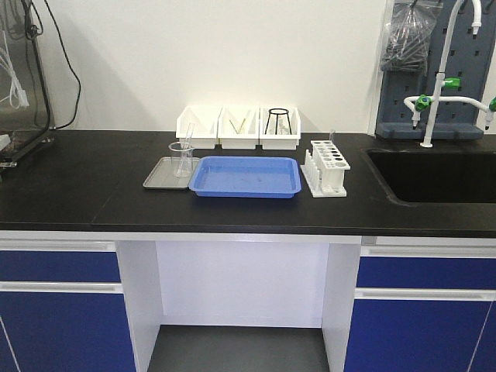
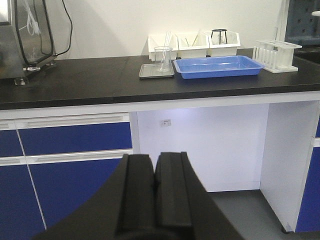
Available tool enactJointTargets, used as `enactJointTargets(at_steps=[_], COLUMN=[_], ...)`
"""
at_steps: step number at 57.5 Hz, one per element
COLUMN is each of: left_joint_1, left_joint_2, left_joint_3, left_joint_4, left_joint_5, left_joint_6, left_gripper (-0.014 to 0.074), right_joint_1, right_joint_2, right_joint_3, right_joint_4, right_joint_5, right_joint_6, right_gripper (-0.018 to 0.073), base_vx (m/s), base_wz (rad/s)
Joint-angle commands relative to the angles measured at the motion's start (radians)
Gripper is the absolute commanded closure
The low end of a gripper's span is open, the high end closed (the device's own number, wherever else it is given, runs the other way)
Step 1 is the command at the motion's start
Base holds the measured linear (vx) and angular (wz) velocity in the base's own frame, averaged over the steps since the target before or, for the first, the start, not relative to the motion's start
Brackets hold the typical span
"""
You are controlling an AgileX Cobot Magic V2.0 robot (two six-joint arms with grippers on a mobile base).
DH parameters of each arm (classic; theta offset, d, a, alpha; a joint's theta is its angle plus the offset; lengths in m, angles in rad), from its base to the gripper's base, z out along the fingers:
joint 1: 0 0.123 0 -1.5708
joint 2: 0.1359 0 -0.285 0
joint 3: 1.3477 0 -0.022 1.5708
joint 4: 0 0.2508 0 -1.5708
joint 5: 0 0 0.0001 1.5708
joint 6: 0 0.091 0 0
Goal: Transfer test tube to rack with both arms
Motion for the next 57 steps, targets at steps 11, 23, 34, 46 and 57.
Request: enactJointTargets(at_steps=[11, 23, 34, 46, 57], left_joint_1=[-0.007, -0.007, -0.007, -0.007, -0.007], left_joint_2=[-0.015, -0.015, -0.015, -0.015, -0.015], left_joint_3=[-0.03, -0.03, -0.03, -0.03, -0.03], left_joint_4=[-0.003, -0.003, -0.003, -0.003, -0.003], left_joint_5=[-0.079, -0.079, -0.079, -0.079, -0.079], left_joint_6=[-0.01, -0.01, -0.01, -0.01, -0.01], left_gripper=[0.0601, 0.0601, 0.0601, 0.0601, 0.0601], right_joint_1=[0.001, 0.001, 0.001, 0.001, 0.001], right_joint_2=[-0.009, -0.009, -0.009, -0.009, -0.009], right_joint_3=[0.019, 0.019, 0.019, 0.019, 0.019], right_joint_4=[-0.001, -0.001, -0.001, -0.001, -0.001], right_joint_5=[-0.076, -0.076, -0.076, -0.076, -0.076], right_joint_6=[-0.006, -0.006, -0.006, -0.006, -0.006], right_gripper=[0.0567, 0.0567, 0.0567, 0.0567, 0.0567], base_vx=[0.0, 0.0, 0.0, 0.06, 0.15], base_wz=[0.0, 0.0, 0.01, 0.02, 0.07])
